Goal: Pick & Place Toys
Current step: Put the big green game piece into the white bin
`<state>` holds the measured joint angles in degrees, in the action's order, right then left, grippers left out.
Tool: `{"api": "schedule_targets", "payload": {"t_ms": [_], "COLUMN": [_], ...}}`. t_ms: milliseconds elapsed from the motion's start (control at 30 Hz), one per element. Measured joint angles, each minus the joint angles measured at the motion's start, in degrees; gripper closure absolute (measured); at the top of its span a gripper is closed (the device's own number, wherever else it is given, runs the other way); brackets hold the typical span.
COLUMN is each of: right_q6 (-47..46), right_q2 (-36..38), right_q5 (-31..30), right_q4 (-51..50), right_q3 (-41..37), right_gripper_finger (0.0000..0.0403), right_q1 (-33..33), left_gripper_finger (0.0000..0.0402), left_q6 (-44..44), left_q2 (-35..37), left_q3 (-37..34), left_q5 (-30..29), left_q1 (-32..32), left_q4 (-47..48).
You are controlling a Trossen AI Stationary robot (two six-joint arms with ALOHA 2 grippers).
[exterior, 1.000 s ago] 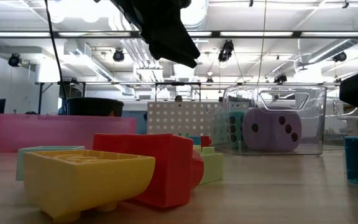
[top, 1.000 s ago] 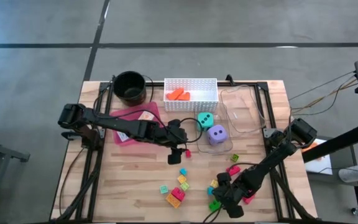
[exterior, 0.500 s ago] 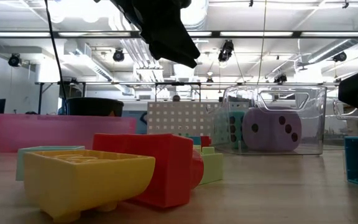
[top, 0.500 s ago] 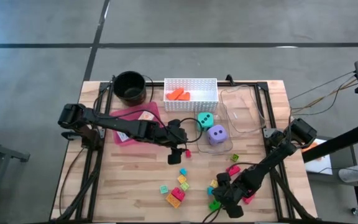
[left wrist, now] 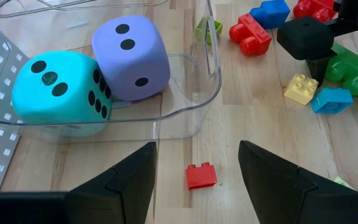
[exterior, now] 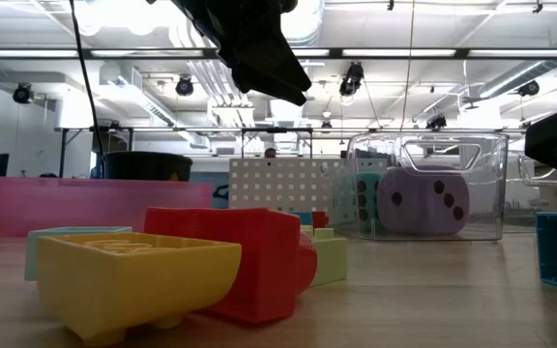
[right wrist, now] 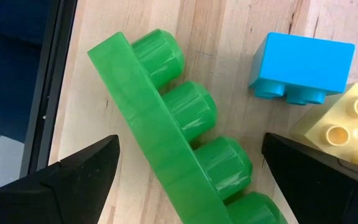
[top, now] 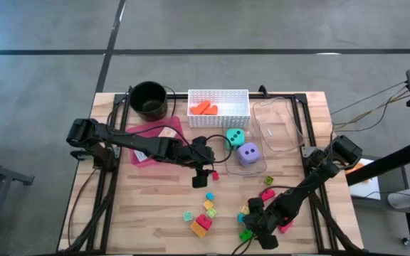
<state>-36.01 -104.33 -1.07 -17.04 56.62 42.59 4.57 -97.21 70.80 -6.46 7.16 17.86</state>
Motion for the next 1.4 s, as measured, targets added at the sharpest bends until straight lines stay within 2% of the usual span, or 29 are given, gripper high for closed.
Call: {"api": "schedule_targets", "payload": {"t_ms": [600, 933, 1233, 1400], "right_q6": [0.18, 0.2, 0.28, 0.28], "right_q2": [-0.02, -0.07, -0.07, -0.09], "right_q5": [-0.02, -0.24, 0.94, 1.08], "right_q4": [1.3, 1.16, 1.43, 1.6], "right_q3": [-0.07, -0.11, -0.11, -0.11], "right_gripper_finger": [0.0006, 0.0099, 0.0142, 0.018], "right_q1": [0.0, -0.07, -0.09, -0.17], "left_gripper_finger": [0.0172, 0.0172, 0.0172, 0.0172], "left_q6": [-0.01, -0.01, -0.04, -0.04], "left_q2": [0.0, 0.0, 0.0, 0.28], "left_q3": [-0.02, -0.02, -0.02, 0.0], "left_q5": [0.0, 0.0, 0.0, 0.0], "left_q1": [0.02, 0.02, 0.02, 0.01], "left_q4": [0.09, 0.09, 0.09, 1.15]}}
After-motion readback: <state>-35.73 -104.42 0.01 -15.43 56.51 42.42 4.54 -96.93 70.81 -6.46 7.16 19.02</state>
